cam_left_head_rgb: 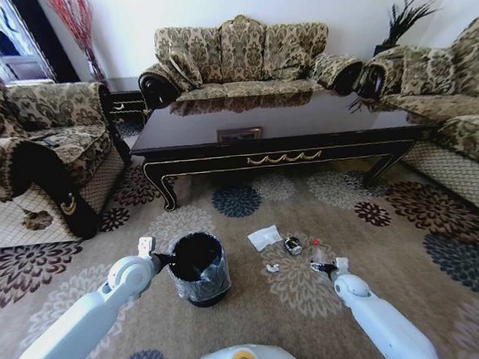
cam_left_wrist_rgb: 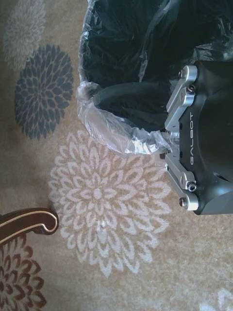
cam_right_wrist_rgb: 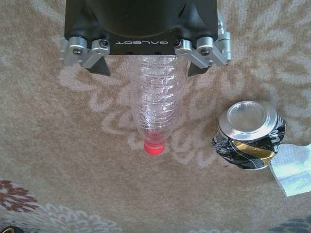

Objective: Move to the front of the table and pick up the trash from the floor, then place it into the trash bin.

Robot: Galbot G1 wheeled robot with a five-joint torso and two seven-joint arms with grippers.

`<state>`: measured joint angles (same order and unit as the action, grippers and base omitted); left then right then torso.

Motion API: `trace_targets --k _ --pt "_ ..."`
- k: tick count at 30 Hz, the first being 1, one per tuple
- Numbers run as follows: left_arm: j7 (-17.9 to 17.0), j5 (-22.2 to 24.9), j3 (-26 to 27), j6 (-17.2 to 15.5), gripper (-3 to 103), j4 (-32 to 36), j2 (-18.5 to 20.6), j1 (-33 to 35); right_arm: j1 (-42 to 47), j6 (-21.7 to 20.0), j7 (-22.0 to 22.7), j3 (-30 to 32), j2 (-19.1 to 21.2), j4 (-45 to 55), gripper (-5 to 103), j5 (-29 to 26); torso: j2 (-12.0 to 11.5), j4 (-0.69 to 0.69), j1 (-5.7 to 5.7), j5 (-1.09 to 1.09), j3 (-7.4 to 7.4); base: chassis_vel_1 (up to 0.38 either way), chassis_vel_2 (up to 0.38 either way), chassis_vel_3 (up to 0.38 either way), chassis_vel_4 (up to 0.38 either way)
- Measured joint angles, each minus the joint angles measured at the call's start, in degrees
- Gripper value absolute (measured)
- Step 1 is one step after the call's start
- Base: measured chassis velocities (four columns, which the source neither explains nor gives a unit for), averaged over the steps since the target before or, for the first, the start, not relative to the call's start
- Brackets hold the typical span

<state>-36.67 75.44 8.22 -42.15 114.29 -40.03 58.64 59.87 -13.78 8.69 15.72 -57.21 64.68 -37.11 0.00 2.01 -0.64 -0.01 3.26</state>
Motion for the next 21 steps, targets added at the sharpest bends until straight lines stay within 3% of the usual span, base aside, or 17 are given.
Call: trace_targets --k 2,5,6,8,12,16,18,21 --pt "-0.06 0.14 0.00 0.01 3 -0.12 -0.30 -0.13 0.52 0.53 -0.17 0.19 0.11 0.29 82 -0.08 0.00 0.00 0.00 0.01 0.00 0.000 0.000 0.000 0.000" --pt "-0.11 0.14 -0.19 0.00 3 -0.24 -0.49 -0.48 0.83 0.79 -0.19 0.40 0.22 0.78 76 -0.14 0.00 0.00 0.00 0.01 0.00 0.000 0.000 0.000 0.000" --pt "-0.16 0.20 -0.62 0.02 3 -0.29 -0.64 -0.92 1.07 1.05 -0.19 0.54 0.29 1.12 65 -0.33 0.00 0.00 0.00 0.01 0.00 0.000 0.000 0.000 0.000" --pt "-0.24 0.28 -0.84 0.02 3 -0.31 -0.71 -1.16 1.17 1.13 -0.11 0.59 0.33 1.32 65 -0.86 0.00 0.00 0.00 0.01 0.00 0.000 0.000 0.000 0.000" --pt "-0.70 0.69 -1.91 0.03 3 -0.34 -1.44 -1.81 1.51 1.37 0.51 0.92 0.34 2.29 43 -3.47 0.00 0.00 0.00 0.00 0.00 0.000 0.000 0.000 0.000" --pt "-1.08 1.26 -3.02 0.03 3 -0.37 -1.65 -2.85 2.30 1.44 0.58 1.55 0.82 4.42 32 -4.45 0.00 -0.01 0.00 0.02 0.00 0.000 0.000 0.000 0.000" --pt "-1.15 1.51 -3.51 0.03 3 -0.47 -1.68 -3.40 2.59 1.48 0.63 1.84 1.04 5.20 32 -4.56 0.00 -0.01 0.01 0.02 0.00 0.000 0.000 0.000 0.000" --pt "-1.53 3.07 -6.35 0.03 3 -1.49 -2.45 -7.28 5.44 2.27 1.07 4.37 2.31 12.06 22 -4.79 0.00 -0.02 0.01 0.02 0.00 0.000 0.000 0.000 0.000"
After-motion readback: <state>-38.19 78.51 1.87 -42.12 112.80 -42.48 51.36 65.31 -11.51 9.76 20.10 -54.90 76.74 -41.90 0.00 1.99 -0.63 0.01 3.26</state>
